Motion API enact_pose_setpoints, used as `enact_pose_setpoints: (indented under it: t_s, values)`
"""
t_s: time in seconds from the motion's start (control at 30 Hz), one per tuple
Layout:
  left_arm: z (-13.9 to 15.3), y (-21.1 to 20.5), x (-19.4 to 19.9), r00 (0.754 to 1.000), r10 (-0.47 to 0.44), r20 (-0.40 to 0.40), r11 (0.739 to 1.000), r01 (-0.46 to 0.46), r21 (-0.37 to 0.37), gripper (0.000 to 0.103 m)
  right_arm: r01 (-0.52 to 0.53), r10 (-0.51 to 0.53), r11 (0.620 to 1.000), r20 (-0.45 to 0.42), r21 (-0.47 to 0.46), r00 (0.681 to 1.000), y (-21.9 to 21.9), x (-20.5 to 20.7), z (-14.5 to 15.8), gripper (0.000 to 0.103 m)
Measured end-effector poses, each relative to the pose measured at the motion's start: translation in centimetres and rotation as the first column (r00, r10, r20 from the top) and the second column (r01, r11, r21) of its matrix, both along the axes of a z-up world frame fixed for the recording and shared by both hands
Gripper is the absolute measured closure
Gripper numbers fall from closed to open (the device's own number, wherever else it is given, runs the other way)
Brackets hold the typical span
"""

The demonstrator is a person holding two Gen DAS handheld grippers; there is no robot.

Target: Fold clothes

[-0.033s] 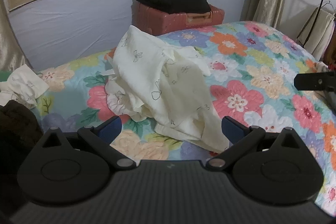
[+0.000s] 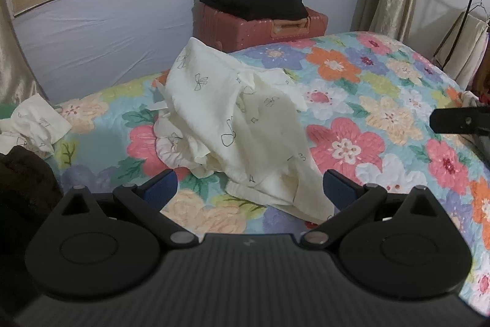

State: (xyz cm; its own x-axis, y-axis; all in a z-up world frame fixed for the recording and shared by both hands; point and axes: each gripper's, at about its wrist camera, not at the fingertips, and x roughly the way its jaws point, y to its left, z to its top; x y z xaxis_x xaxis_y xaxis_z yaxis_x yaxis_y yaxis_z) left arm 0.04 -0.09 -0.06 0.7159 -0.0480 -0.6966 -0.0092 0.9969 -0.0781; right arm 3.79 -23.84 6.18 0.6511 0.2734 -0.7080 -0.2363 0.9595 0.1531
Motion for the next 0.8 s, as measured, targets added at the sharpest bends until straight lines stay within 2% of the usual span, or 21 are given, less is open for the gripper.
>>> enact_pose_setpoints:
  t_s: [0.1,0.13,0.2,0.27,0.4,0.53,0.67,0.8]
  values:
    - [-0.1,-1.0,0.4,1.000,0.011,-0.017,0.998,-0.010,0.055,0.000,-0.006,0.006,1.000,-0.017,-0.006,1.000,-0.2,0.3,-0.3,0.000]
    - [0.0,-1.5,0.5,1.000,0.015,-0.017,0.998,-0.014,0.065,0.000,-0.012,0.012,0.999,-0.011,-0.042,1.000,0.5,0.4,-0.2,0.000]
    - [0.3,-1.4,0.1,1.000,0.024,0.007,0.999,-0.024,0.038,0.000,-0.037,0.042,0.995,0.055,-0.088,0.998,1.8,-1.0,0.5,0.000]
    - [0.2,-0.3,-0.3,0.999,0.033,0.031,0.999,-0.033,0.002,0.000,-0.058,0.061,0.996,0.055,-0.061,0.997,1.7,-1.7,0.6,0.000]
    - [-0.3,0.3,-0.3,0.999,0.021,0.035,1.000,-0.021,-0.015,0.000,-0.070,0.071,0.997,0.046,-0.034,0.996,1.4,-2.2,0.0,0.000]
    - [-0.7,0.2,-0.1,1.000,0.019,0.012,1.000,-0.019,0.013,0.000,-0.069,0.070,0.997,0.040,-0.030,0.997,1.7,-2.3,-0.2,0.000]
    - [-0.9,0.4,0.0,1.000,0.021,-0.005,1.000,-0.021,-0.001,0.000,-0.072,0.074,0.997,0.038,-0.029,0.997,1.7,-2.5,-0.5,0.000]
    - [-1.3,0.2,0.2,0.999,0.030,-0.022,0.999,-0.029,0.030,0.000,-0.073,0.073,0.997,0.037,-0.024,0.997,1.7,-2.6,-0.6,0.000]
